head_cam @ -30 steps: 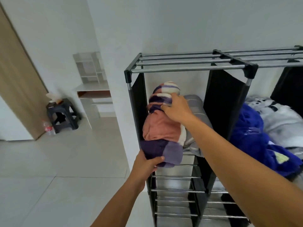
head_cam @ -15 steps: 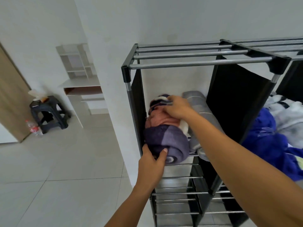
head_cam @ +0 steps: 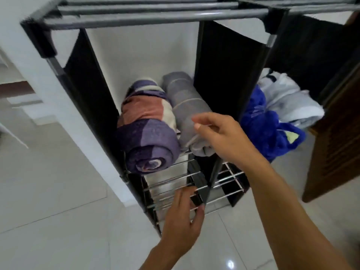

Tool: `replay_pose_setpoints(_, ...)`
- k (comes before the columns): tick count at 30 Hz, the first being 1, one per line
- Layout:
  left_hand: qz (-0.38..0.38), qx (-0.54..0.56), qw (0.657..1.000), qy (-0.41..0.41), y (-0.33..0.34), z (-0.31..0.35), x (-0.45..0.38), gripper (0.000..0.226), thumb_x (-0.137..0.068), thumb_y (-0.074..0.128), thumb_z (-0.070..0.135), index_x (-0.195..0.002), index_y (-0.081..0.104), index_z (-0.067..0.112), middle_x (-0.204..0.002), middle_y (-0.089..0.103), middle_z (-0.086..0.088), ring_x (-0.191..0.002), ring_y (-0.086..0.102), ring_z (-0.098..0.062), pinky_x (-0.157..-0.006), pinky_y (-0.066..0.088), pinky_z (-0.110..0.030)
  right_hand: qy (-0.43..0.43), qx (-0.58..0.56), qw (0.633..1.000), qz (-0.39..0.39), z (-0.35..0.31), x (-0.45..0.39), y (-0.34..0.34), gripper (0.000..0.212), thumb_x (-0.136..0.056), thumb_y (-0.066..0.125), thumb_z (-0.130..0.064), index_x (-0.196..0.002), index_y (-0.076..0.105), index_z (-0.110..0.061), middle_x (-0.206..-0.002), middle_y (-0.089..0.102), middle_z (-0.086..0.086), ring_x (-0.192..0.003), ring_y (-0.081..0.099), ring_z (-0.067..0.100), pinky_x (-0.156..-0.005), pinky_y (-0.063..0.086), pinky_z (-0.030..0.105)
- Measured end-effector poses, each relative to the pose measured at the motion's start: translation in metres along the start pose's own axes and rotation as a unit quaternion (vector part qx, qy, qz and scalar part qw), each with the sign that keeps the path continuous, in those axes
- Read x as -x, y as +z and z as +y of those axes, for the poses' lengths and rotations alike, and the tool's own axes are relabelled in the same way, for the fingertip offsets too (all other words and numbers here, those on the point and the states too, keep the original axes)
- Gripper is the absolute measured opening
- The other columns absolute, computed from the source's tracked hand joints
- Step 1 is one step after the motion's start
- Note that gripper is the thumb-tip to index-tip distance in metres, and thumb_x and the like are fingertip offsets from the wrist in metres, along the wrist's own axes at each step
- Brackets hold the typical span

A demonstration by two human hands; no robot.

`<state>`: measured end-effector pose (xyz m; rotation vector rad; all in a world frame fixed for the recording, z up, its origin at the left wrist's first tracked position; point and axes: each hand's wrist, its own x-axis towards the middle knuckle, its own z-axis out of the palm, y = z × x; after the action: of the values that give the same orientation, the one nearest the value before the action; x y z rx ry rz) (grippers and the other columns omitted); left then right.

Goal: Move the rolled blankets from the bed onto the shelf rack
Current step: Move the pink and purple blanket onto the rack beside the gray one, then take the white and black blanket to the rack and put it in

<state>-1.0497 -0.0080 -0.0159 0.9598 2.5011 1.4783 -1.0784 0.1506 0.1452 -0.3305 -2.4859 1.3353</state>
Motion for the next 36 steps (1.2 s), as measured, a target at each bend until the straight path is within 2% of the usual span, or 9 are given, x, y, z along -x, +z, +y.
replay_pose_setpoints(3, -0.167, -0.056, 0.984, 0.008, 0.039, 0.004, -0.014, 0.035, -0.092, 0.051, 0.035, -0.125, 0.051, 0.023, -0.114, 0.055, 0.003, -0.091, 0.056, -0.004, -0.082, 0.048, -0.024, 0.073, -0.017, 0.996, 0.044, 0.039, 0.071, -0.036, 0.014, -0.09, 0.059, -0.018, -0.1, 0.069, -0.022, -0.091, 0.071, -0.006, -0.086, 0.068, 0.007, -0.079, 0.053, 0.016)
replay_pose_setpoints(7, -0.339, -0.115, 0.934, 0.017, 0.098, 0.031, -0.03, 0.039, -0.092, 0.053, 0.035, -0.125, 0.055, 0.016, -0.126, 0.058, -0.004, -0.11, 0.058, -0.021, -0.093, 0.045, -0.025, 0.23, -0.012, 0.96, 0.157, 0.105, 0.167, -0.074, 0.021, -0.089, 0.06, -0.013, -0.081, 0.065, -0.032, -0.082, 0.07, -0.002, -0.082, 0.07, 0.02, -0.081, 0.054, 0.034)
replay_pose_setpoints(11, -0.458, -0.124, 0.876, 0.082, 0.16, 0.099, -0.005, 0.044, -0.09, 0.056, 0.039, -0.126, 0.055, 0.014, -0.124, 0.06, -0.007, -0.115, 0.057, -0.026, -0.097, 0.046, -0.03, 0.348, -0.032, 0.893, 0.284, 0.14, 0.293, -0.102, 0.015, -0.089, 0.059, -0.012, -0.082, 0.067, -0.022, -0.081, 0.069, 0.006, -0.076, 0.069, 0.019, -0.076, 0.053, 0.036)
replay_pose_setpoints(14, -0.533, -0.118, 0.83, 0.116, 0.2, 0.154, 0.045, 0.046, -0.091, 0.056, 0.04, -0.13, 0.053, 0.015, -0.127, 0.059, -0.007, -0.117, 0.056, -0.024, -0.099, 0.045, -0.027, 0.379, -0.058, 0.843, 0.376, 0.134, 0.393, -0.113, 0.016, -0.089, 0.059, -0.01, -0.082, 0.066, -0.021, -0.078, 0.067, -0.002, -0.068, 0.068, 0.007, -0.073, 0.053, 0.032)
replay_pose_setpoints(16, -0.579, -0.089, 0.803, 0.113, 0.227, 0.187, 0.095, 0.04, -0.089, 0.06, 0.036, -0.123, 0.058, 0.014, -0.116, 0.063, -0.008, -0.112, 0.059, -0.024, -0.093, 0.045, -0.025, 0.392, -0.061, 0.802, 0.446, 0.127, 0.465, -0.118, 0.019, -0.089, 0.06, -0.01, -0.078, 0.065, -0.026, -0.076, 0.067, -0.004, -0.061, 0.067, -0.001, -0.071, 0.052, 0.031)
replay_pose_setpoints(18, -0.631, -0.048, 0.768, 0.097, 0.249, 0.218, 0.156, 0.023, -0.088, 0.061, 0.031, -0.105, 0.063, 0.014, -0.094, 0.062, -0.006, -0.093, 0.064, -0.026, -0.074, 0.046, -0.024, 0.417, -0.065, 0.759, 0.495, 0.119, 0.544, -0.116, 0.018, -0.089, 0.059, -0.012, -0.078, 0.065, -0.025, -0.076, 0.068, -0.002, -0.062, 0.067, 0.0, -0.07, 0.051, 0.03)
replay_pose_setpoints(22, -0.73, -0.026, 0.676, 0.1, 0.284, 0.272, 0.291, 0.006, -0.091, 0.057, 0.02, -0.087, 0.054, 0.017, -0.078, 0.053, -0.004, -0.06, 0.053, -0.012, -0.051, 0.036, -0.021, 0.446, -0.103, 0.634, 0.624, 0.091, 0.704, -0.085, 0.01, -0.09, 0.058, -0.011, -0.091, 0.068, -0.012, -0.074, 0.066, 0.001, -0.067, 0.064, 0.011, -0.065, 0.048, 0.027)
replay_pose_setpoints(30, -0.842, -0.076, 0.498, 0.193, 0.312, 0.346, 0.525, 0.011, -0.091, 0.059, 0.027, -0.083, 0.055, 0.02, -0.078, 0.059, 0.002, -0.057, 0.056, -0.009, -0.053, 0.042, -0.022, 0.424, -0.17, 0.33, 0.826, 0.019, 0.918, 0.008, 0.005, -0.09, 0.059, -0.016, -0.087, 0.063, -0.014, -0.082, 0.064, 0.008, -0.078, 0.062, 0.021, -0.074, 0.05, 0.031)
replay_pose_setpoints(36, -0.883, -0.113, 0.38, 0.25, 0.345, 0.391, 0.661, 0.015, -0.093, 0.057, 0.024, -0.081, 0.056, 0.015, -0.067, 0.055, -0.001, -0.045, 0.046, -0.011, -0.042, 0.033, -0.02, 0.437, -0.184, 0.195, 0.858, 0.014, 1.003, 0.033, 0.006, -0.088, 0.061, -0.015, -0.091, 0.065, -0.011, -0.089, 0.067, 0.013, -0.084, 0.066, 0.028, -0.076, 0.052, 0.036)
